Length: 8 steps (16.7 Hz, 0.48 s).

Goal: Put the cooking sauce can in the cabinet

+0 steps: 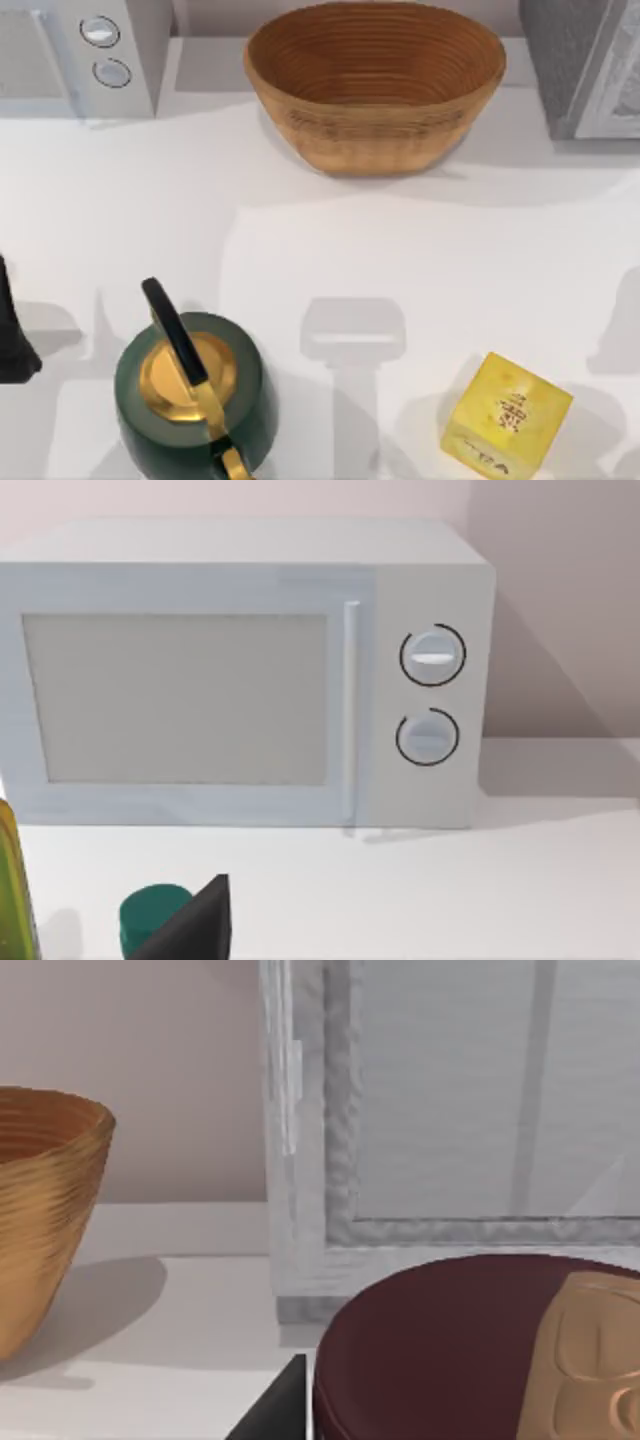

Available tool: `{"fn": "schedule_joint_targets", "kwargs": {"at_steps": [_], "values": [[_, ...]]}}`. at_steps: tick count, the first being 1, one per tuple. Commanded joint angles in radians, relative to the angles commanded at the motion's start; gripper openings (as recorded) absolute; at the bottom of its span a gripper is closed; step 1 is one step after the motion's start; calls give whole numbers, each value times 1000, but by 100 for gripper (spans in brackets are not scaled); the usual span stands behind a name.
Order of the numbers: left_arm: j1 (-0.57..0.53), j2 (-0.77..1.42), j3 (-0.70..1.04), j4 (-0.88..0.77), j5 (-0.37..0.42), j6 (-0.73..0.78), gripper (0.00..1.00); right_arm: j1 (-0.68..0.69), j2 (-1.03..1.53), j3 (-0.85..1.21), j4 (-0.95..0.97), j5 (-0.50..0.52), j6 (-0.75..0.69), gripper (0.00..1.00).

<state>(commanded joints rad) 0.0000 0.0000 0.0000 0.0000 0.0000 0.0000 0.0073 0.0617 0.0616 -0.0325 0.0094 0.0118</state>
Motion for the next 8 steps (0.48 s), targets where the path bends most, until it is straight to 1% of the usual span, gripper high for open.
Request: {"fn": "schedule_joint_targets", "kwargs": {"at_steps": [3,8], "values": [[0,0,0,0,0,0,100,15,133,155,-55,25,4,0],[0,0,0,0,0,0,100,35,414,570,-153,79,-6,0]]}}
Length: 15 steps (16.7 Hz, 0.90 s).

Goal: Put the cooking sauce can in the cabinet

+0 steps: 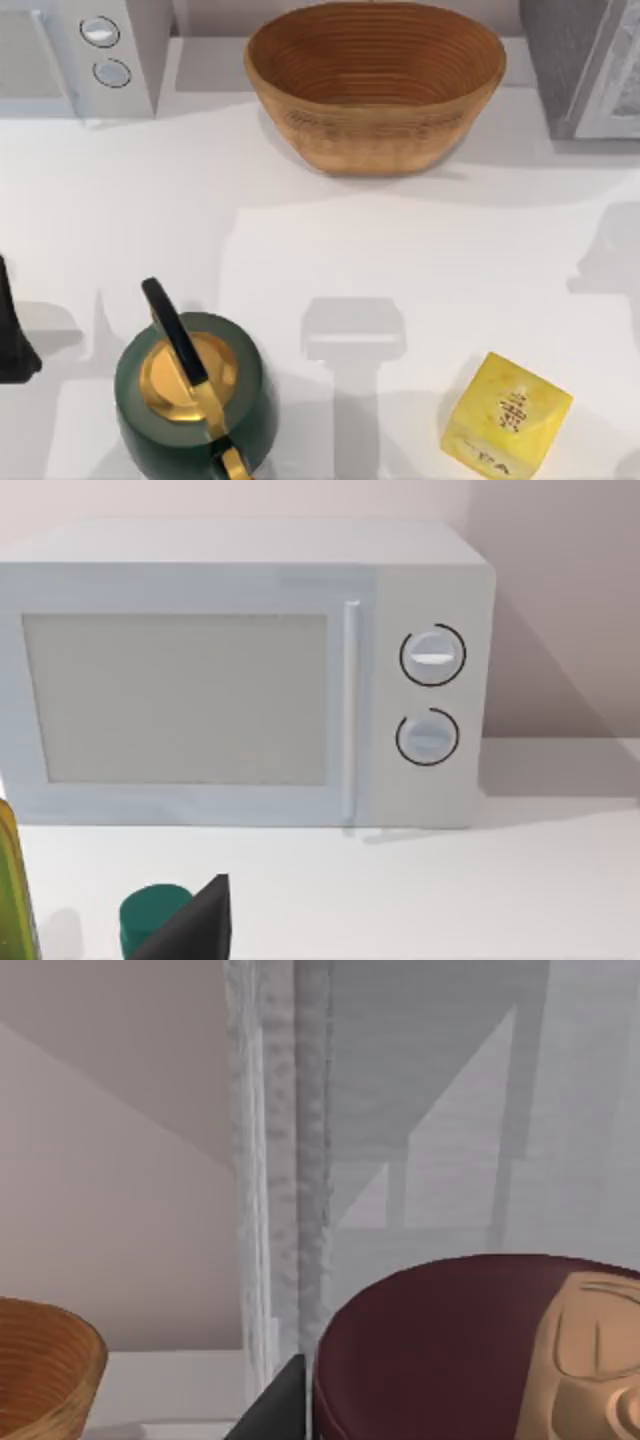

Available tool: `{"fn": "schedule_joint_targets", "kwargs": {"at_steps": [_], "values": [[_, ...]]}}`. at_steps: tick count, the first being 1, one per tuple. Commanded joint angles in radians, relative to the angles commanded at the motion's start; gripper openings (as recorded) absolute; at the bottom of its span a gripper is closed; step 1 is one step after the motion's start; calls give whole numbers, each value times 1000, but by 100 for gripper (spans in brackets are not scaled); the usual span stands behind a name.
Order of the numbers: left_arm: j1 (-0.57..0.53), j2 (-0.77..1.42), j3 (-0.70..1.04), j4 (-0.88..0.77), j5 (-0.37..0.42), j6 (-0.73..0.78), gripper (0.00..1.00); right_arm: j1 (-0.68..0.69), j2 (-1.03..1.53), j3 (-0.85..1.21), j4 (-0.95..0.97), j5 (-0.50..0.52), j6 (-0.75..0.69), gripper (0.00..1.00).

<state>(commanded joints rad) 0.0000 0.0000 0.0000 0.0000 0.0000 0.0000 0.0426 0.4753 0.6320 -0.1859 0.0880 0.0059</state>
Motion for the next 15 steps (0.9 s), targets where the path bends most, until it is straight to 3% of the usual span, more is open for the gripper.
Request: {"fn": "schedule_joint_targets", "kwargs": {"at_steps": [15], "values": [[0,0,0,0,0,0,100,129,698,1037,-258,83,45,0]]}}
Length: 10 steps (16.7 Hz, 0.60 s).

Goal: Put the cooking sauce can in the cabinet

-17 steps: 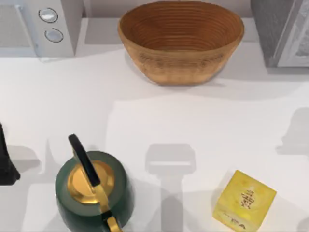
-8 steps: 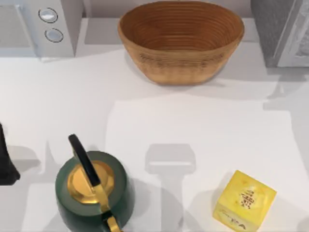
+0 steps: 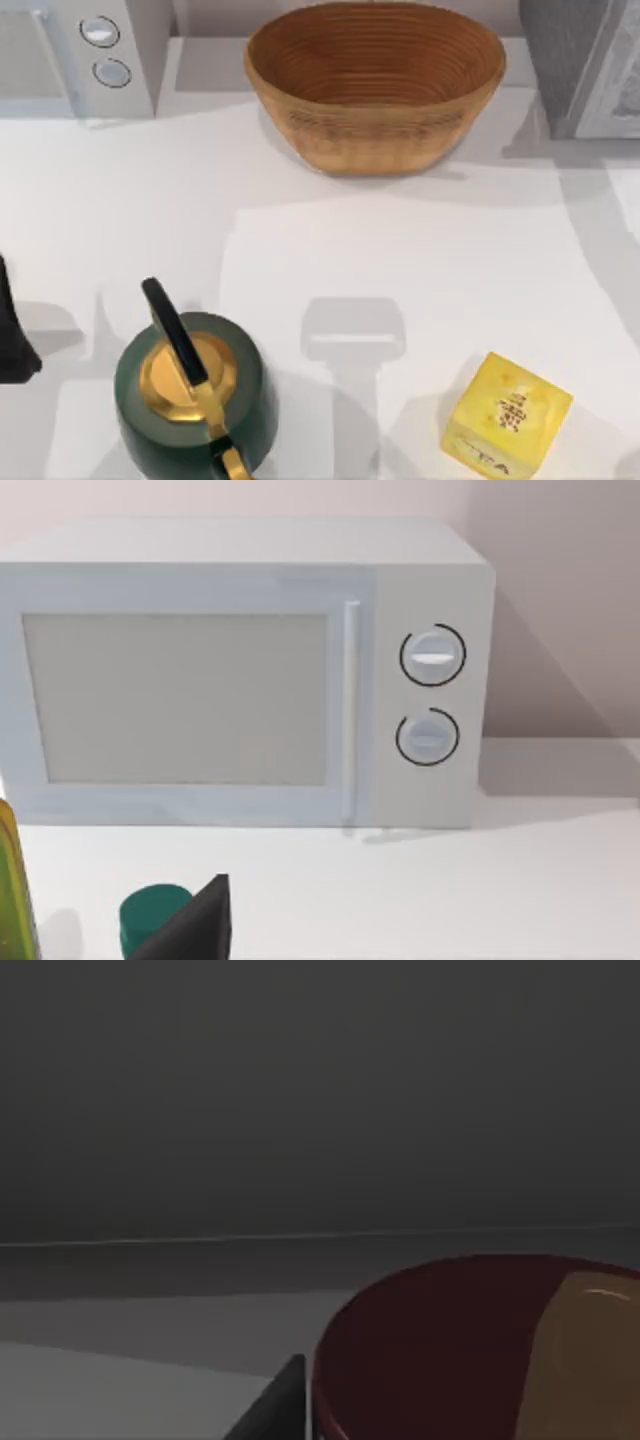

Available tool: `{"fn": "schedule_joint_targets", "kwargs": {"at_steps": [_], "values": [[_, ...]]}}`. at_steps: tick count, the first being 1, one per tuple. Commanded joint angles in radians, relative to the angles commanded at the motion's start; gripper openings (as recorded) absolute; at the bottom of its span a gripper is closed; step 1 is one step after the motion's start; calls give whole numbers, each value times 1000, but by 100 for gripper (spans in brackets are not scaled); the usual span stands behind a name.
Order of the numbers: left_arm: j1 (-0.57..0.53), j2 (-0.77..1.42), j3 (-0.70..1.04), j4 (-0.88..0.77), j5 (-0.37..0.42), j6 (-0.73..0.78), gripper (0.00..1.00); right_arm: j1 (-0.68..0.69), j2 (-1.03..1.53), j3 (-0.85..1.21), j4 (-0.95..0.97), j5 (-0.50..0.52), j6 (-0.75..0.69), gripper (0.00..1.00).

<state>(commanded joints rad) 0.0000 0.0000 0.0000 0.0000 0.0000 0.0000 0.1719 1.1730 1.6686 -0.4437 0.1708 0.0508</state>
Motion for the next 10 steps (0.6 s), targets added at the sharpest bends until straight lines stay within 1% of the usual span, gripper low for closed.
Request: {"fn": "schedule_joint_targets", "kwargs": {"at_steps": [4,10], "values": [[0,0,0,0,0,0,100,17,147,170,-61,25,-24,0],[0,0,0,0,0,0,100,19,179,196,-77,32,-34,0]]}}
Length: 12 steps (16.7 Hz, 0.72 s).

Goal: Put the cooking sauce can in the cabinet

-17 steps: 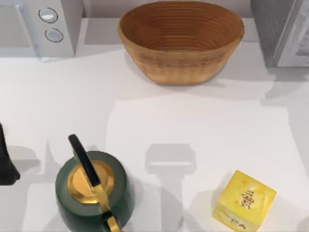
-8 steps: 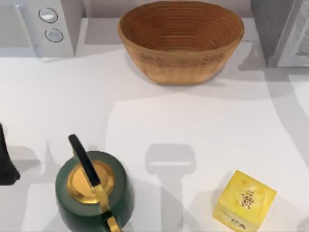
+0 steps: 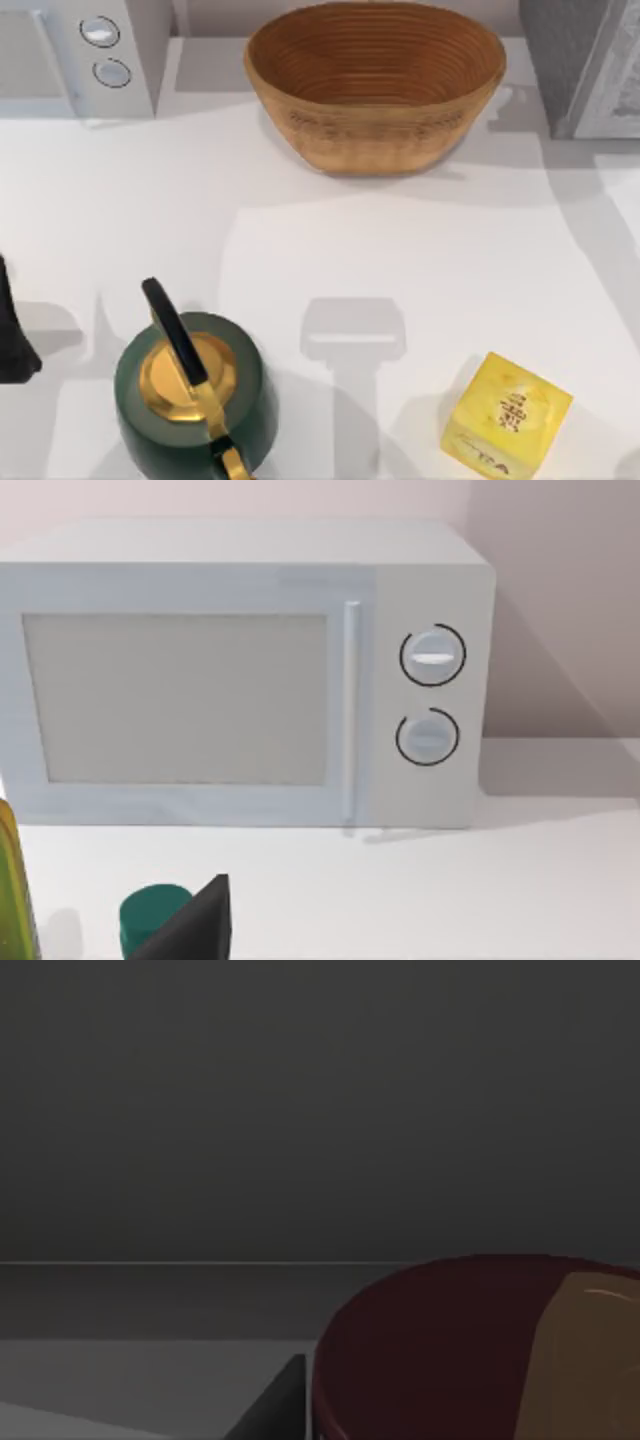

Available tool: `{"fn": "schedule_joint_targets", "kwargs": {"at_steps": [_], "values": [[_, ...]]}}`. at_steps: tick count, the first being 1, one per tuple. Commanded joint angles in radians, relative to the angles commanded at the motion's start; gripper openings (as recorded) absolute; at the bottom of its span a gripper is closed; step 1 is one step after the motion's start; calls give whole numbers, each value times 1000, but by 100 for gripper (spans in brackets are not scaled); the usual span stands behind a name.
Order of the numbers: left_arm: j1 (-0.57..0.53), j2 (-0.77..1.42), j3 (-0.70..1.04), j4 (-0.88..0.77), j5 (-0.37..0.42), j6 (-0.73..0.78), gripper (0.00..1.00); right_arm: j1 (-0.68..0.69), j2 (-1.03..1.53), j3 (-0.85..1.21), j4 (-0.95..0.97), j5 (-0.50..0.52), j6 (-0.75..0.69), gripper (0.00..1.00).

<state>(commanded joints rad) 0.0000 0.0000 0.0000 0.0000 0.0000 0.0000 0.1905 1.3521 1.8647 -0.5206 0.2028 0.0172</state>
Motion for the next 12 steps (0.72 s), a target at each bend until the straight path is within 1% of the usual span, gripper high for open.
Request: {"fn": "schedule_joint_targets", "kwargs": {"at_steps": [3,12], "values": [[0,0,0,0,0,0,100,-5,9,5,3,-2,4,0],[0,0,0,0,0,0,100,-40,211,179,30,-26,3,0]]}}
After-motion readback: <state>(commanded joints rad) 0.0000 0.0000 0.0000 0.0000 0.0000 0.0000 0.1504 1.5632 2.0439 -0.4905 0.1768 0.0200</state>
